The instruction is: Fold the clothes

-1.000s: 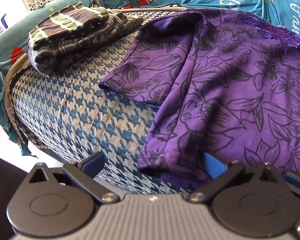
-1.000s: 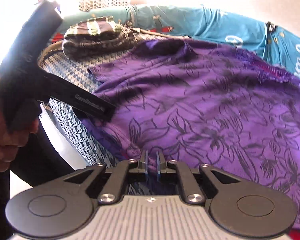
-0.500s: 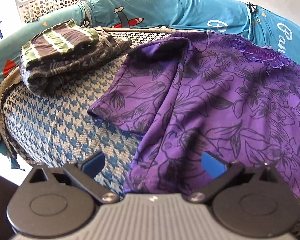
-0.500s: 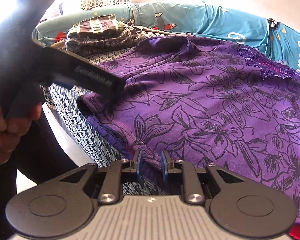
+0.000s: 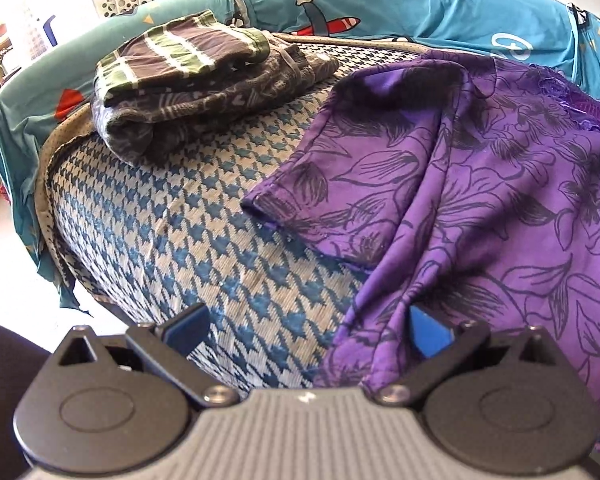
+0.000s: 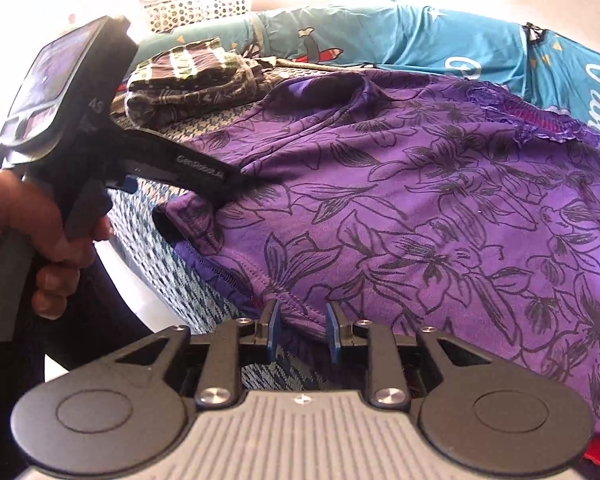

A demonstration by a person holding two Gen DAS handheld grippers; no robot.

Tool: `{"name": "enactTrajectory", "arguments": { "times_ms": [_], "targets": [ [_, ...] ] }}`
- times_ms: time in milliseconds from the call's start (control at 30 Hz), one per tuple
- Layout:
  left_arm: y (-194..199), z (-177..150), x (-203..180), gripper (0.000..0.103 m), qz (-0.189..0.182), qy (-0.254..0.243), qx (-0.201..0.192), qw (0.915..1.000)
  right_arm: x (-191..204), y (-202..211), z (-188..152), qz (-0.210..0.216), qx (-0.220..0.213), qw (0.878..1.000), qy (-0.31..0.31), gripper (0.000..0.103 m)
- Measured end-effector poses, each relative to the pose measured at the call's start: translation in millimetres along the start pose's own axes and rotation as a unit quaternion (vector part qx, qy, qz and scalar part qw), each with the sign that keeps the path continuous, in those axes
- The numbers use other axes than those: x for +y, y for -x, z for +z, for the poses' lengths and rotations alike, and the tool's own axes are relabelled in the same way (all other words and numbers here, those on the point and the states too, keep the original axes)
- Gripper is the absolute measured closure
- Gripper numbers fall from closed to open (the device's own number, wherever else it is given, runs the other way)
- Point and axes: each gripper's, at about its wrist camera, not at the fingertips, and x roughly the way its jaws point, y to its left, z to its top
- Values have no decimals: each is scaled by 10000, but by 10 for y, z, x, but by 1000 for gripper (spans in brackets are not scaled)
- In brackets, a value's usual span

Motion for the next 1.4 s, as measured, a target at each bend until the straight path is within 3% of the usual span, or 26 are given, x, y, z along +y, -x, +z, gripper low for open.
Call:
{"name": "enactTrajectory", "arguments": {
  "times_ms": [133,200,300,533,733,933,1167,1300,1400],
  "targets": [
    [172,28,-85,0,269,-178,-588,9977,-137,149,-1,-278,-100,9991,-302,79],
    [271,62,-142,0,179,-243,-904,9955,-206,223,-24,-504,-126,9977,-440,78],
    [356,101,-239,0,-327,-227,-1016,9940,-320,351,-81,-822,-183,9941,-681,78],
    [320,66,-699,0,-1435,-733,-661,9847,-635,638,-168,-1382,-408,9818,-1239,78],
    [295,18,-1071,0,-1966,-1110,-409,9733,-915,793,-153,-1601,-444,9747,-1493,78],
    [319,137,-1326,0,-2179,-1586,-422,9621,-1228,892,-51,-1455,-466,9705,-1865,78],
    [282,390,-1573,0,-2431,-2154,-471,9446,-1574,990,162,-1545,-532,9699,-1806,78],
    [184,486,-1662,0,-2439,-2241,-430,9426,-1823,984,257,-1679,-486,9668,-1862,77],
    [102,513,-1708,0,-2308,-2178,-366,9476,-2007,955,314,-1791,-459,9631,-1955,77]
  ]
}}
